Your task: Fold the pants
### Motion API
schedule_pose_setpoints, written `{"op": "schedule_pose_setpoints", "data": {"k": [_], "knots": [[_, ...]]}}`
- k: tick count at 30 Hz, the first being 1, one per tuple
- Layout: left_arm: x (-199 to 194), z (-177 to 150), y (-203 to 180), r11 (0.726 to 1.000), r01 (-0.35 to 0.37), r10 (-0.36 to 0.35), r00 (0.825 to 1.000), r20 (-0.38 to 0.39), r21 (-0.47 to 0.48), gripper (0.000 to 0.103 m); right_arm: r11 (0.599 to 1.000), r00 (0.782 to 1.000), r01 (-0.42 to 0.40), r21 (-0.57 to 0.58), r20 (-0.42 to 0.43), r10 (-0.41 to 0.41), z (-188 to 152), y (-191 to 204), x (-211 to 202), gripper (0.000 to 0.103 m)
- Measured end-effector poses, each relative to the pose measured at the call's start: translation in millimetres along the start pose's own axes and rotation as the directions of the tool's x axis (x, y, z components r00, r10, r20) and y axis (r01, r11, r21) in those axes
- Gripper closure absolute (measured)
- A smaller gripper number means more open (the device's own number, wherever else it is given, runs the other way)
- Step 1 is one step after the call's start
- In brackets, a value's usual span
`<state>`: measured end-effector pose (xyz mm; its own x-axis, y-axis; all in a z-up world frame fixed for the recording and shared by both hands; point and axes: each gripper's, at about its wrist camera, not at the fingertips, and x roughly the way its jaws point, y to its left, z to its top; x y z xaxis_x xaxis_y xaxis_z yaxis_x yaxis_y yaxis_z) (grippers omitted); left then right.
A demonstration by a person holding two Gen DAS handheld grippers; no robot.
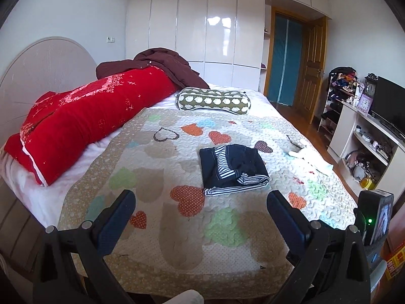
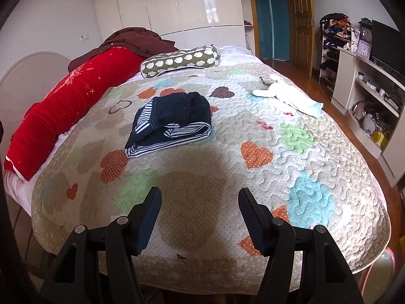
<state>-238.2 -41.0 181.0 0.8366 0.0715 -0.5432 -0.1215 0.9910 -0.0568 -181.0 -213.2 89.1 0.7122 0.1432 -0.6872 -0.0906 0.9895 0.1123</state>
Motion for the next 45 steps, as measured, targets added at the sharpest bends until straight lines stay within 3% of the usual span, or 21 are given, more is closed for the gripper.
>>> {"op": "schedule_pose_setpoints", "data": {"k": [7, 15, 45], "knots": [[12.4, -6.3, 4.4, 0.999, 0.024, -0.025, 0.998, -0.065, -0.027, 0.000, 0.999, 1.000, 0.008, -0.034, 0.007, -0.008, -1.8, 4.7, -1.7, 0.035], [16.3, -10.6, 1.7, 0.999, 0.036, -0.037, 0.995, -0.088, -0.021, 0.000, 0.999, 1.000, 0.011, -0.043, -0.009, -0.012, -3.7, 4.9, 2.2, 0.034], [19.7, -13.7, 2.3, 0.999, 0.027, -0.029, 0.995, -0.098, -0.019, 0.000, 0.998, 0.999, 0.019, -0.053, -0.031, -0.021, -7.6, 5.2, 7.3, 0.033]]}}
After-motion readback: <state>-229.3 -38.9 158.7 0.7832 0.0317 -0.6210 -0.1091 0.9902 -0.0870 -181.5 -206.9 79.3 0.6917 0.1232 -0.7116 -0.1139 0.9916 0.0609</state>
